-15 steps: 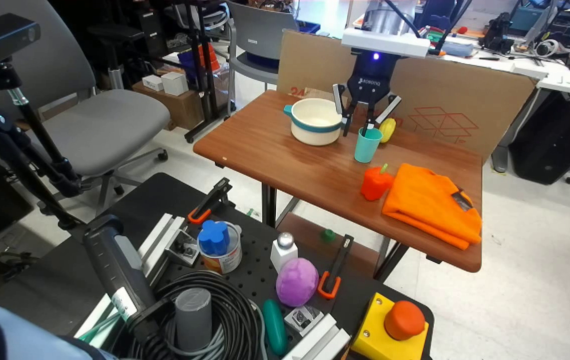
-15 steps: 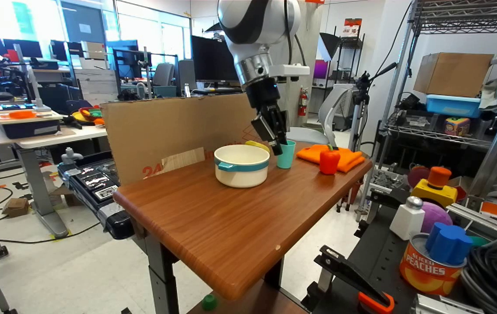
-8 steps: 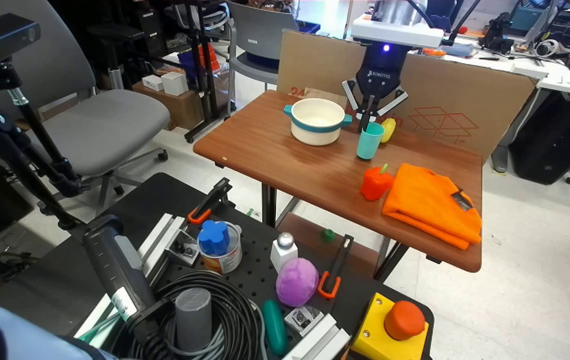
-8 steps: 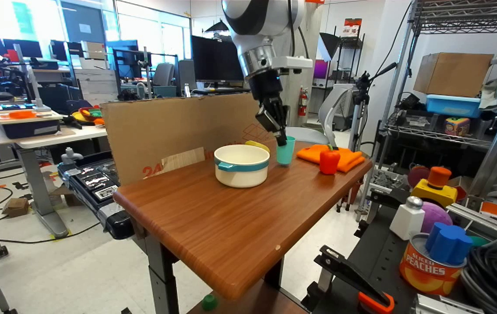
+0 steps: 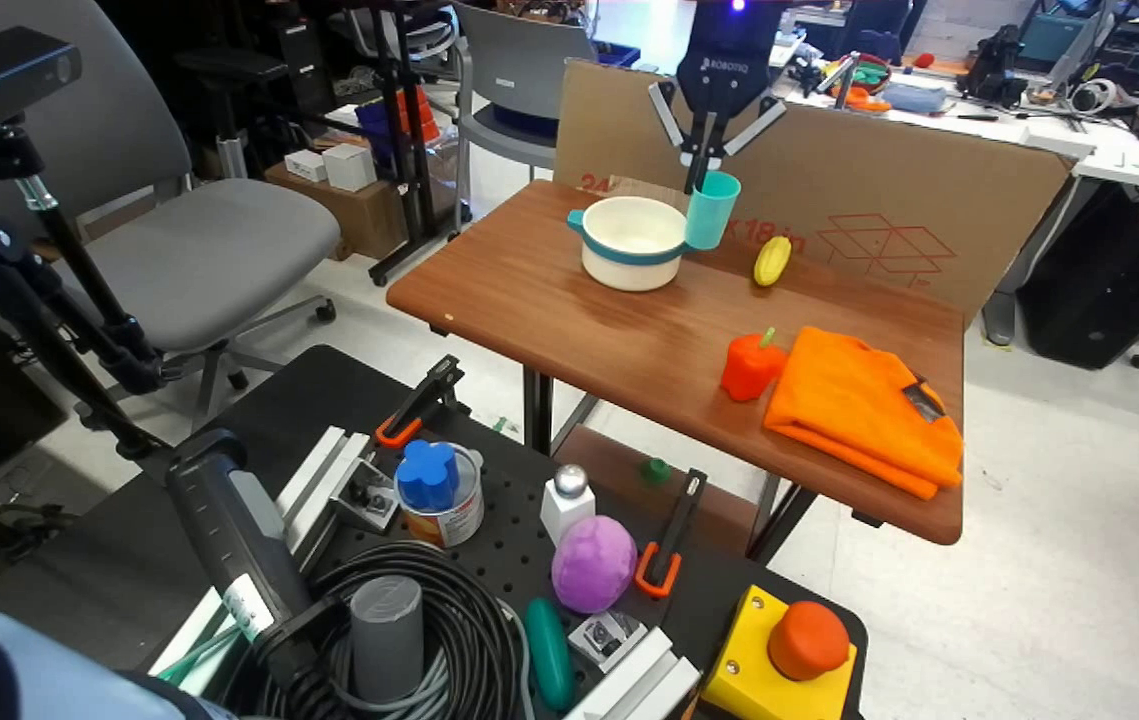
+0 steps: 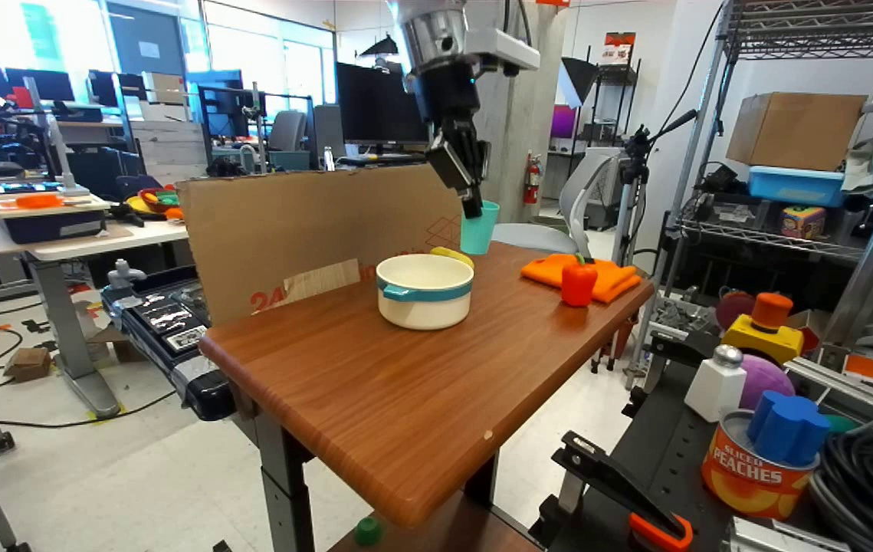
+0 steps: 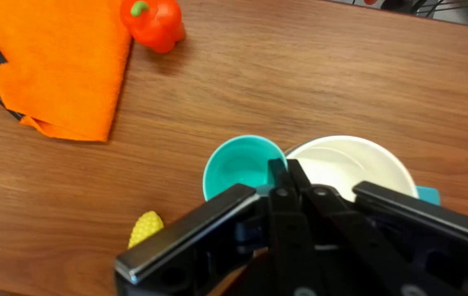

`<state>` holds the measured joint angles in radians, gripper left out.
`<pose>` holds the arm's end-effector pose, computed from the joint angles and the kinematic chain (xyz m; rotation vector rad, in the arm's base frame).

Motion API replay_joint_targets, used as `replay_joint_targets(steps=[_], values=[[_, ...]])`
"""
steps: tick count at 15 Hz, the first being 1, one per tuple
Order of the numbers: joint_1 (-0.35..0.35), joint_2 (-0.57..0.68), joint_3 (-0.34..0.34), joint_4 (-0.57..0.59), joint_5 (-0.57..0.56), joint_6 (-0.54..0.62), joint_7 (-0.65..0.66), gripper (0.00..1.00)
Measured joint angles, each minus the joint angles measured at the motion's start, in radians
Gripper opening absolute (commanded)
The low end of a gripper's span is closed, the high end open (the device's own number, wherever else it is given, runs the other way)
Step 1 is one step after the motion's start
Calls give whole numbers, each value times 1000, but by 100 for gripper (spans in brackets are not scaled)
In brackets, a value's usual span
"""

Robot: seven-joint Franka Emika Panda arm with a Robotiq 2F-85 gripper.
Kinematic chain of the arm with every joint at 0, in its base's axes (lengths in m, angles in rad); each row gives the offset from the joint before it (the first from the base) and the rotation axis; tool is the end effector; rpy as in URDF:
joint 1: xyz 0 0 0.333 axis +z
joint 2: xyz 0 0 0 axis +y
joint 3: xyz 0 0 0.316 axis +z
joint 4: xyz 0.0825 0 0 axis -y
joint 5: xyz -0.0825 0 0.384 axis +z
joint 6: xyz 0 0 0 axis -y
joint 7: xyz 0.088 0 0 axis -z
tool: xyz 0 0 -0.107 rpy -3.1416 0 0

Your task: Put the blue cup inside the white pot

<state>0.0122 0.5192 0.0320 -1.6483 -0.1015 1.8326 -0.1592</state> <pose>0.6404 0.0181 0.2893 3.0182 0.3711 -0.5190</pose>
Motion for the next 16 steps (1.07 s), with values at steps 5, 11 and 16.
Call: replay_joint_targets(steps=[5,11,16], values=[[51,-93,39,-46,2,-1,0,1],[75,-61,47,-26,2,-2,-1,1],[79,33,47,54,-1,-9,-1,1]])
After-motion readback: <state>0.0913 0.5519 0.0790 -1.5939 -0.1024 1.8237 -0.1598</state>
